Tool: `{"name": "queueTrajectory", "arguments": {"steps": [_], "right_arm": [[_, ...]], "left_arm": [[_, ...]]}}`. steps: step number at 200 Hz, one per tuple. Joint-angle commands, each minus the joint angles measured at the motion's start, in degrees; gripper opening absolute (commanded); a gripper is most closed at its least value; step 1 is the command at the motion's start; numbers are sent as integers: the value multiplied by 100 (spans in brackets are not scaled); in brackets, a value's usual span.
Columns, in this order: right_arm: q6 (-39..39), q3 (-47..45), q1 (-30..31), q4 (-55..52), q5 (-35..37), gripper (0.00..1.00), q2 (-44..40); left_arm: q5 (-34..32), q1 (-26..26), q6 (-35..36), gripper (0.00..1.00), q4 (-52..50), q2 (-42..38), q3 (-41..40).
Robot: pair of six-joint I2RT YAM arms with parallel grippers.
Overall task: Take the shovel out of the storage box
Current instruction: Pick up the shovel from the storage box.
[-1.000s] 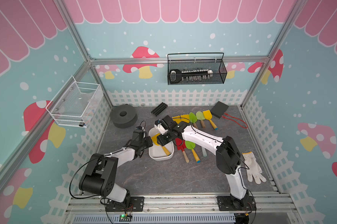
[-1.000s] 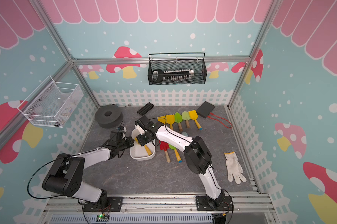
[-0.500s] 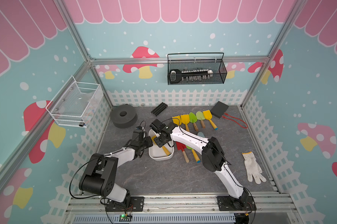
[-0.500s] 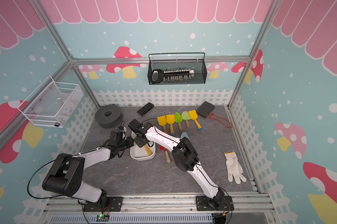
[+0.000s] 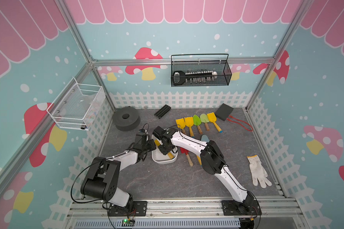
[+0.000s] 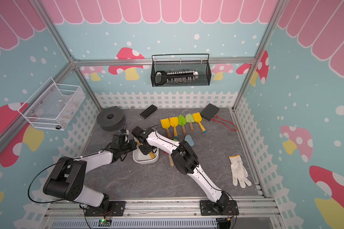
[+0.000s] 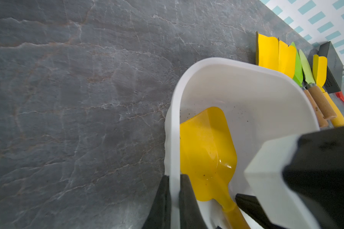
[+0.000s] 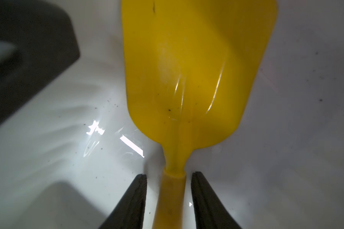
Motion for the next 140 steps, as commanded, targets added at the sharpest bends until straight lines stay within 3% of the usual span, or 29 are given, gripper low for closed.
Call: {"name": "queueTrajectory", "arguments": {"steps": [1,74,140], "right_arm": [[-69,236,18,-342,117,39,264],[-124,365,18,-343,21,10,201],[-149,375,-13,-343,210,1,-129]], "left_arm": [[53,-12,34,1,-146,128,71],[25,-13,47,1,-150,135,73],[36,-18,47,1,-143,146,76]]}}
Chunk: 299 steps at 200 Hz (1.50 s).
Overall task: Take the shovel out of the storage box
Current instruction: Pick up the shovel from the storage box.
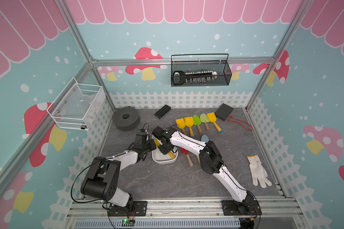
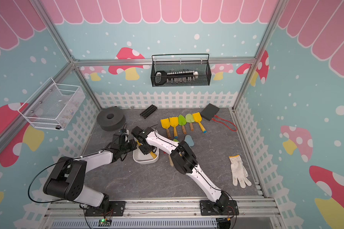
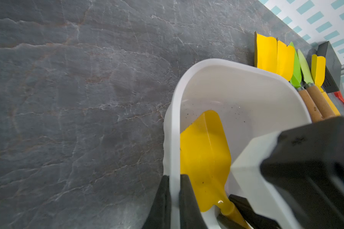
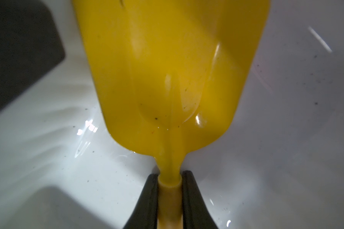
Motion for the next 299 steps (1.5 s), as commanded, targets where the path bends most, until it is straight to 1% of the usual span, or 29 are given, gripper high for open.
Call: {"name": "queueTrajectory", "arguments": {"steps": [1,143,174,250,299], "right_arm": [[-57,116,-11,-121,121,1,-277],[-94,-367,-134,-147,699,1,-1399],[-153,-633,-175,16,758,1,-1688],[-171,-1835,-534,952,407,1,-2833],[-86,-2542,-973,1225,16,1,-3413]], "left_arm": [[19,-8,47,1,-138,137,53],[29,-5,47,1,-164,159,69],[15,-5,51,2,-183,142,75],[10,-5,33,5,-161,151,69],[-12,-5,38,6,-163,157,77]]}}
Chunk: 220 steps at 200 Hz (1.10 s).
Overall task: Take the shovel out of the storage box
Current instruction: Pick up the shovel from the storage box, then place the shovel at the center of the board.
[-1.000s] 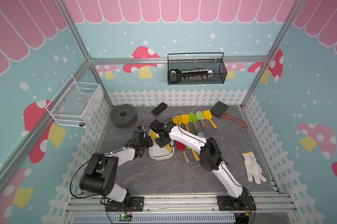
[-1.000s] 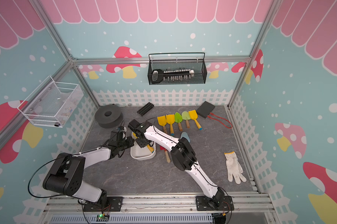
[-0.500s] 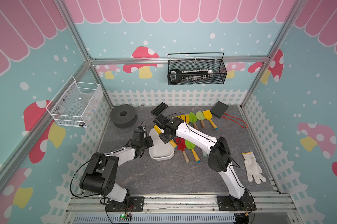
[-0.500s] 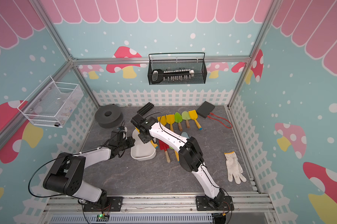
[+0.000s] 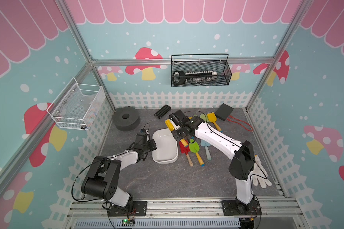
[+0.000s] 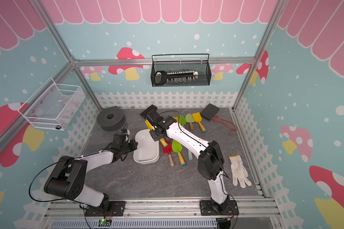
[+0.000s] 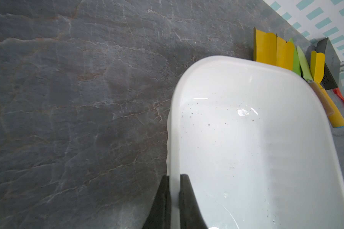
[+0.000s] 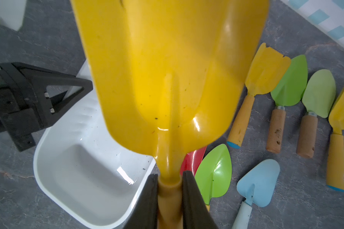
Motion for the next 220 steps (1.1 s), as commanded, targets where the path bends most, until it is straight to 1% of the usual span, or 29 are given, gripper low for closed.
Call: {"name": "queueTrajectory", "arguments": {"steps": [1,10,50,84,137,156,173,220], "right_arm": [[46,-327,-224,274,-238,1,-301],[48,-512,-320,375,-299,1,-529],[74,-1203,-779,561,-499,1,-1058],[57,-1638,-1182,561,-667,3,-1356],[-5,-1969,-1730,528,-1022,2,-1478],[50,-2137,-1930,528,-1085,5,-1492],[117,-2324,-2117,528,-1215,5,-1473],[211,-2784,-2504,628,-1138,5,-1481]], "left_arm": [[-72,17,34,6,-168,104,58],[-67,17,44,6,-197,109,67],[-73,17,37,7,-199,109,67],[-56,17,36,8,-202,120,76],[-71,17,38,8,-157,74,23],[-67,17,46,8,-199,83,49],[-70,17,38,9,-155,83,25],[-50,17,36,9,-189,108,63]]}}
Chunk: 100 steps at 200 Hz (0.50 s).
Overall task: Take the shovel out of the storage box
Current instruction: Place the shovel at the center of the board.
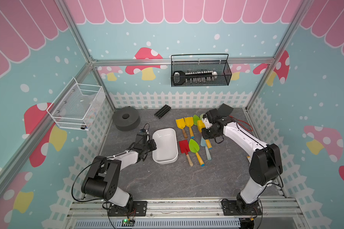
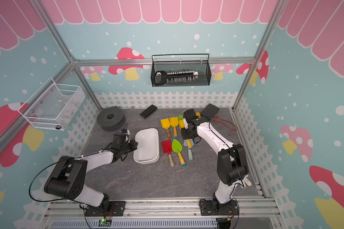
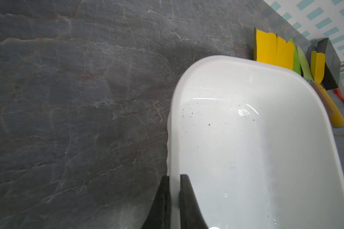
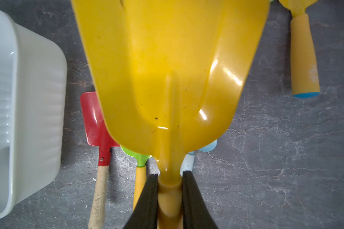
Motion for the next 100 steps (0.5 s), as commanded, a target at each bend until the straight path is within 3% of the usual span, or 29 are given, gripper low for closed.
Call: {"name": "queueTrajectory", "arguments": {"steps": [1,100], "right_arm": [[121,-237,-159,139,-40,5,-172],[76,-671,-837,398,63,2,91]], "left_arm": [[-49,17,33,9,-199,100,63],[-71,17,21,18,-178,107,56]]}}
